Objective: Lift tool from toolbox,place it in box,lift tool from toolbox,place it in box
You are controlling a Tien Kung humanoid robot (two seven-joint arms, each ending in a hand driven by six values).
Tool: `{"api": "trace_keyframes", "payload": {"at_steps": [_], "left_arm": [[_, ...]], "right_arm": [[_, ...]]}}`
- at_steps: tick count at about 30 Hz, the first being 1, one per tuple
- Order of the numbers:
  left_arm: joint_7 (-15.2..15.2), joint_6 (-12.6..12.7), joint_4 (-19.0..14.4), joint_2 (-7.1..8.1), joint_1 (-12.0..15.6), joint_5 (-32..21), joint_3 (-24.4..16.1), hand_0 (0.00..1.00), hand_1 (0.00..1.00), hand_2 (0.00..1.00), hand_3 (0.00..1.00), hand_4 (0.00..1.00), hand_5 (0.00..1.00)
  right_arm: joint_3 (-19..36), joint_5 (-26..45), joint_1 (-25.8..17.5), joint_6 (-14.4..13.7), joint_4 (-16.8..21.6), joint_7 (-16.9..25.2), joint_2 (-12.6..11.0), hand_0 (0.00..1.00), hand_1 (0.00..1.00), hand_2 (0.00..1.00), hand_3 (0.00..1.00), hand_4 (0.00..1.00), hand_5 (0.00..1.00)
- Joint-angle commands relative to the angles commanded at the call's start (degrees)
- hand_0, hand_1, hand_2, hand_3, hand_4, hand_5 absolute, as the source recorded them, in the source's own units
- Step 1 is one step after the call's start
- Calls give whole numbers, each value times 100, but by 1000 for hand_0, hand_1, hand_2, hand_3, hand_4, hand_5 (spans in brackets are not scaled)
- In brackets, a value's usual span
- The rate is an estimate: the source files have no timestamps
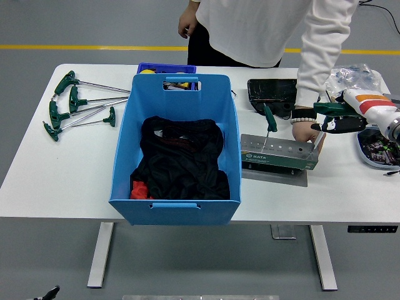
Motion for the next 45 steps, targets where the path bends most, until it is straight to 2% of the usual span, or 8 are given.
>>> {"api": "trace_keyframes", "payload": {"at_steps": [2, 3, 8, 9, 31, 33, 37, 45], "left_arm": [[-3, 1, 0, 0, -4, -12, 8, 746, 763, 779, 673, 661, 565], [-4, 1, 0, -1, -6, -15, 10, 746, 762, 778, 671, 660, 564], [-9, 0, 0, -1, -15, -28, 18, 746, 762, 778, 671, 660, 564], [-9, 0, 0, -1, -16, -26, 16, 744, 763, 778, 672, 659, 563], [-14, 1, 0, 2, -12, -48, 6, 744, 762, 778, 668, 655, 562], [-13, 3, 0, 0, -9, -34, -12, 743, 762, 777, 668, 655, 562], [-19, 8, 0, 2, -5, -32, -31, 743, 762, 777, 668, 655, 562], [-27, 10, 0, 11, 2, -23, -61, 743, 762, 778, 668, 655, 563]], "right_arm": [[-7, -11, 16, -25, -43, -11, 16, 205, 153, 168, 200, 998, 761], [-9, -14, 20, -38, -57, -13, 22, 97, 88, 111, 137, 998, 766], [-28, -48, 34, -237, -90, -22, 51, 97, 88, 111, 137, 998, 766], [-30, -59, 39, -259, -86, -32, 54, 2, 2, 51, 73, 998, 769], [-81, -28, 70, -730, -60, -197, 58, 2, 2, 2, 23, 998, 767], [-72, -30, 66, -860, -25, -198, 45, 2, 2, 2, 13, 998, 696], [11, -19, 29, -1009, 140, -154, -21, 2, 2, 2, 13, 998, 696], [185, -52, 40, -1004, 516, -199, -161, 2, 2, 2, 7, 998, 636]]}}
